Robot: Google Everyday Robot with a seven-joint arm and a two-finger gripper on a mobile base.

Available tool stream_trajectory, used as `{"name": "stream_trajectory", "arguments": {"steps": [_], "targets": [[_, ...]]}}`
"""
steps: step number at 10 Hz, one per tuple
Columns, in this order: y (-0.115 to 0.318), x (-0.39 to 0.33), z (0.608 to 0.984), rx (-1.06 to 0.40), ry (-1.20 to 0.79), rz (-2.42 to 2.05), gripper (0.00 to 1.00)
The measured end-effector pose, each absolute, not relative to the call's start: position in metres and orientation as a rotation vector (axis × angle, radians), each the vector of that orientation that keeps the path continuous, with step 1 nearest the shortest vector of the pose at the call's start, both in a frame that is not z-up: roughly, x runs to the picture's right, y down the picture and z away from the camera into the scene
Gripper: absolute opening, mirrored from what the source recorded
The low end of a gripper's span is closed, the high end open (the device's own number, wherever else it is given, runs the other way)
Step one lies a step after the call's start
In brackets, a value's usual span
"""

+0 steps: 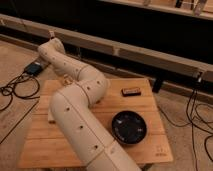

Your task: Stand the bottle upright

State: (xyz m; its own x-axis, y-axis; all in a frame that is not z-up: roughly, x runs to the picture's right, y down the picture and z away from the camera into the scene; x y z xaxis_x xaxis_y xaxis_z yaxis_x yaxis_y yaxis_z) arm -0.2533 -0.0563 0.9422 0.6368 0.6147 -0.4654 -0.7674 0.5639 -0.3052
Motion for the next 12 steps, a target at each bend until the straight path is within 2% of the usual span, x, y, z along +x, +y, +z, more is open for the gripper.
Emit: {"name": "stream_trajectory", "arguments": {"steps": [2,5,9,12], "targets": [[-0.058,-0.266,0.919,-0.476,0.245,0.83,0.0],[-0.055,-0.261,0.853,-0.395,0.069,0.915,0.0],[0.024,-0.21,0.796,-0.402,-0.045,1.02,0.0],[0.045,-0.185,0.771,-0.424,-0.144,1.103,0.0]]}}
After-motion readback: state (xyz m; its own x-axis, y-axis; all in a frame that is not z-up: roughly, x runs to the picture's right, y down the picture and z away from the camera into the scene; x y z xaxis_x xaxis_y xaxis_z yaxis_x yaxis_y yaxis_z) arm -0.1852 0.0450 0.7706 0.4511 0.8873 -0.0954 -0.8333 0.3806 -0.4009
